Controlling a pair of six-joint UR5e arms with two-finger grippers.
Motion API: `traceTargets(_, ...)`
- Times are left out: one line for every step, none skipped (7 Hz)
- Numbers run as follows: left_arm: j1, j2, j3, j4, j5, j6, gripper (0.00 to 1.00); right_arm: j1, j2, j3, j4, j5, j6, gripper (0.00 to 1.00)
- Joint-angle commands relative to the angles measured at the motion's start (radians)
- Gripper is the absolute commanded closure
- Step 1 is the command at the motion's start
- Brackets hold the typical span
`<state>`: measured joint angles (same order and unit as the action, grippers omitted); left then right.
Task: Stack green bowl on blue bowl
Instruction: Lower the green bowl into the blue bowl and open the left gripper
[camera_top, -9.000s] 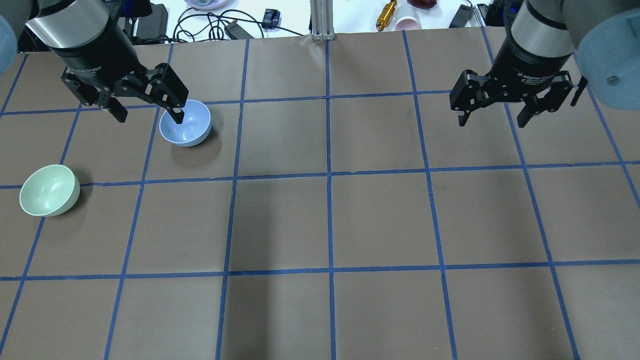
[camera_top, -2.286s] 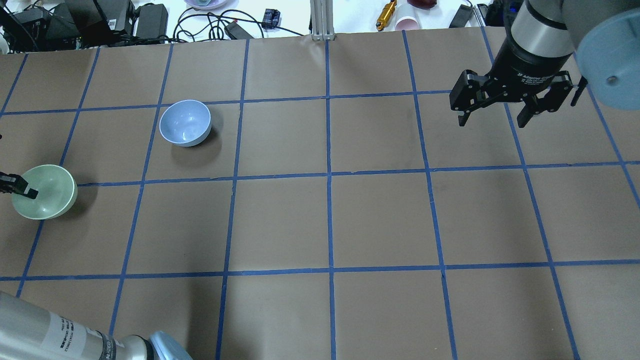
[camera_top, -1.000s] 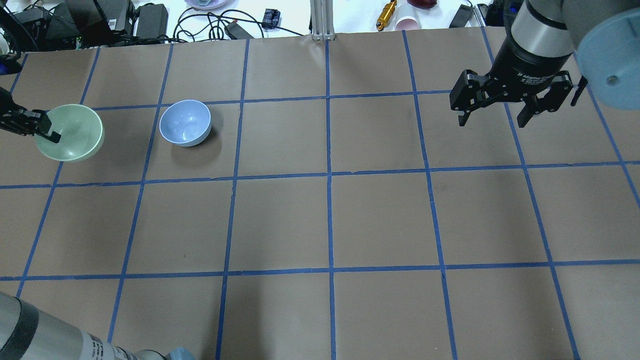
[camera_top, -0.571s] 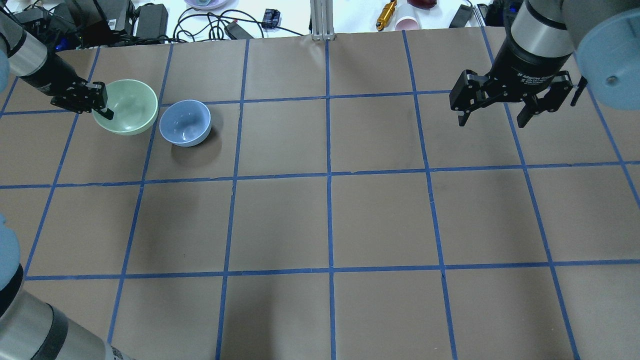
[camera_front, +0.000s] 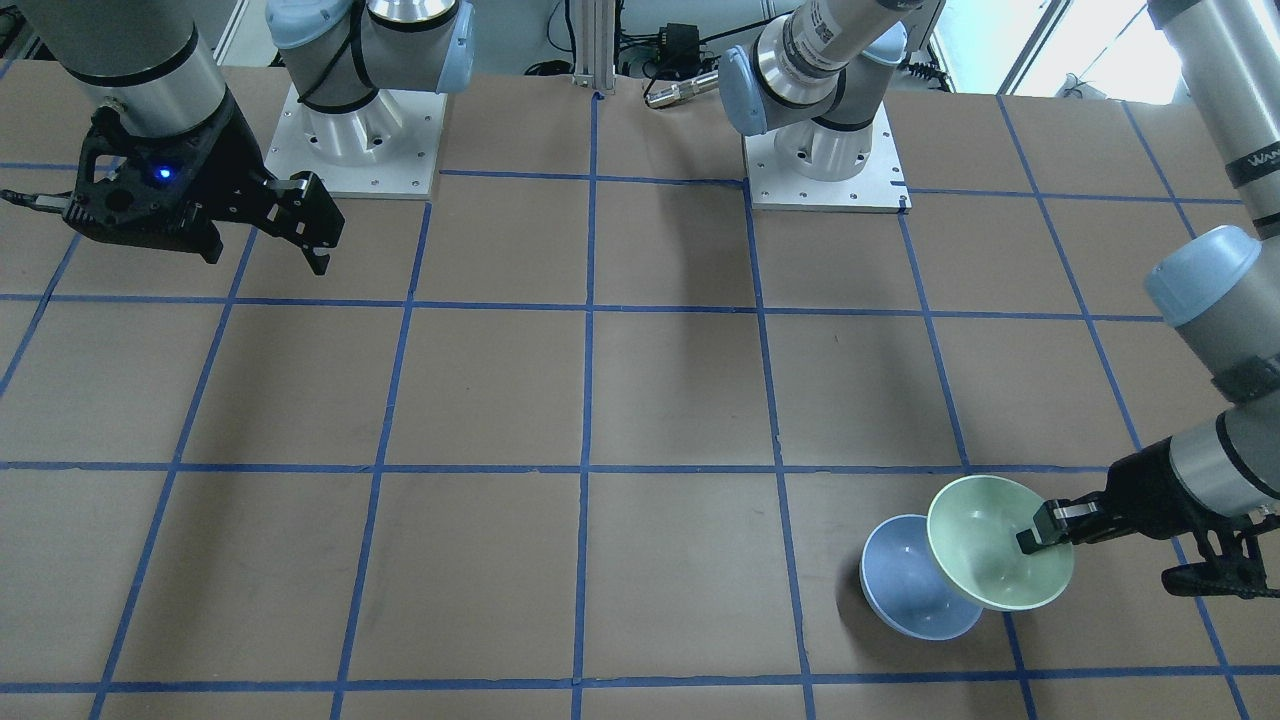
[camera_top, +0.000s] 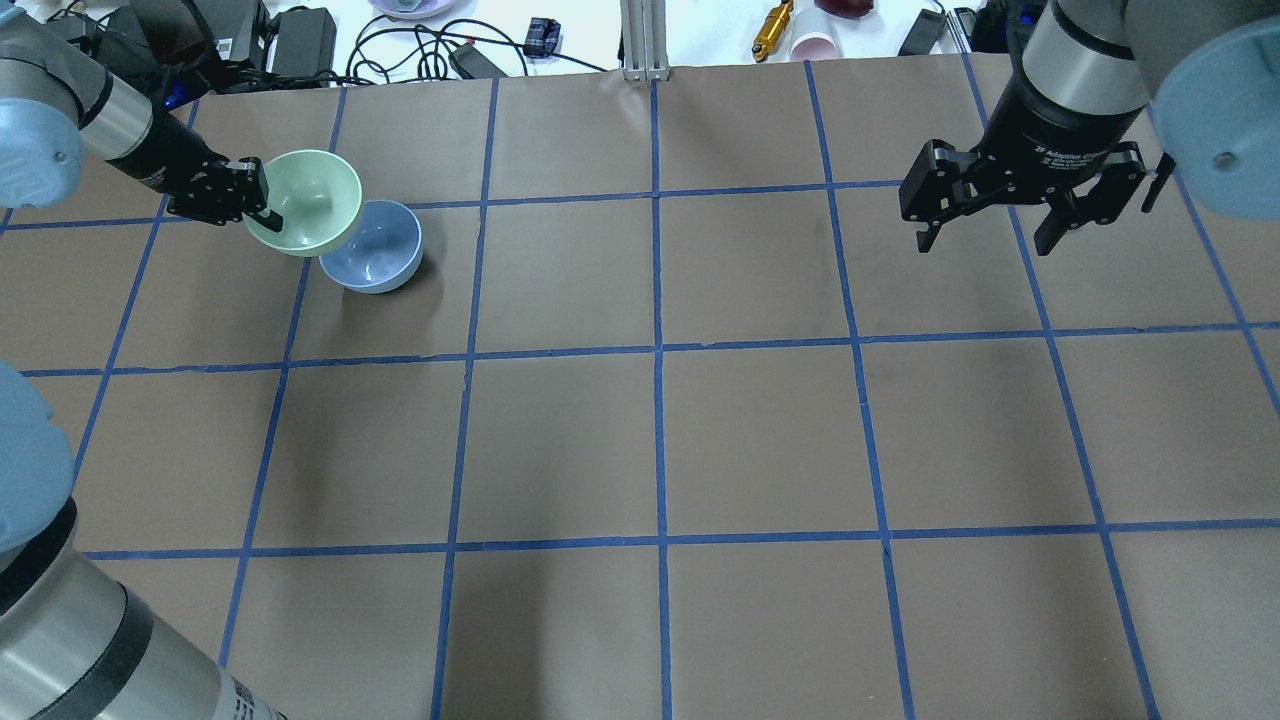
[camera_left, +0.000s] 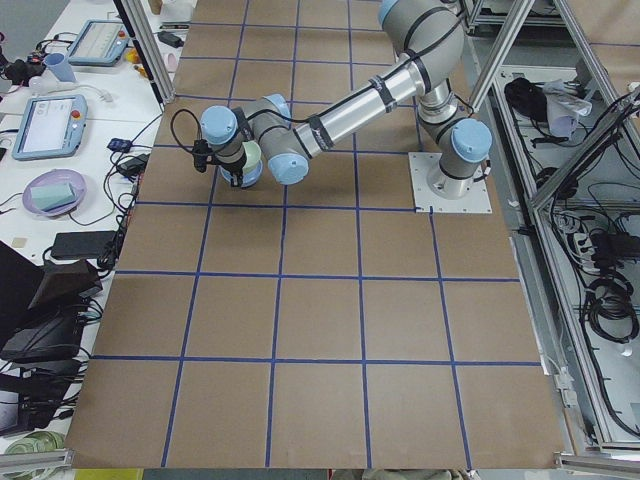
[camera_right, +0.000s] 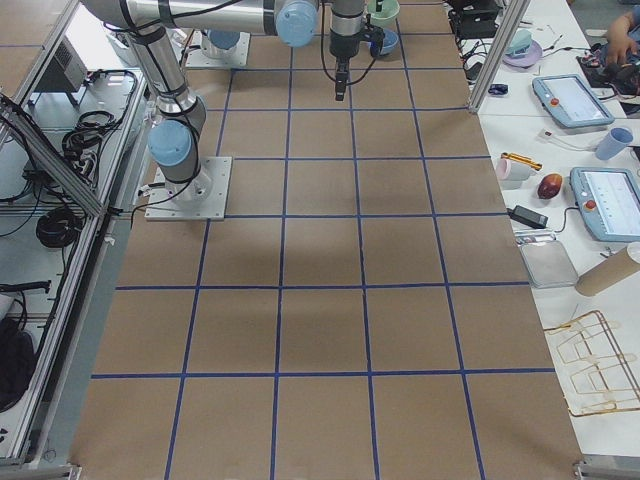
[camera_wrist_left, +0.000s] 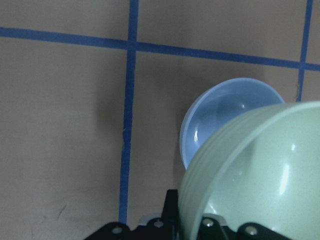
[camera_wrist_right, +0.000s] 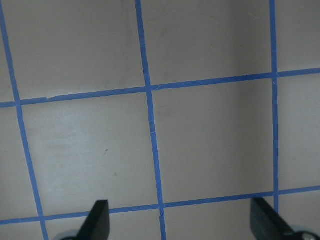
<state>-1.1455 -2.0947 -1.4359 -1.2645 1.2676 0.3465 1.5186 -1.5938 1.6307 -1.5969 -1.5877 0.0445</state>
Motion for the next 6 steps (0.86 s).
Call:
traceTargets(-0.025,-0.031,0.000,0.049,-0.030,-0.041,1.00,0.000,0.000,0.000,0.000,0.000,0.000,0.00)
traceTargets(-0.029,-0.045,-0.001,0.060,-0.039,-0.043,1.00,0.000,0.000,0.000,0.000,0.002,0.000,0.00)
traceTargets(-0.031,-0.057,-0.004,0.060,-0.078,-0.041,1.00,0.000,0.000,0.000,0.000,0.000,0.000,0.00)
traceTargets(-0.031,-0.059,-0.006,0.060,-0.079,-0.044,1.00,0.000,0.000,0.000,0.000,0.000,0.000,0.00)
traceTargets(-0.031,-0.059,-0.009,0.060,-0.079,-0.044,1.00,0.000,0.000,0.000,0.000,0.000,0.000,0.00)
traceTargets(-0.031,-0.059,-0.011,0.060,-0.079,-0.037,0.97,0.000,0.000,0.000,0.000,0.000,0.000,0.00)
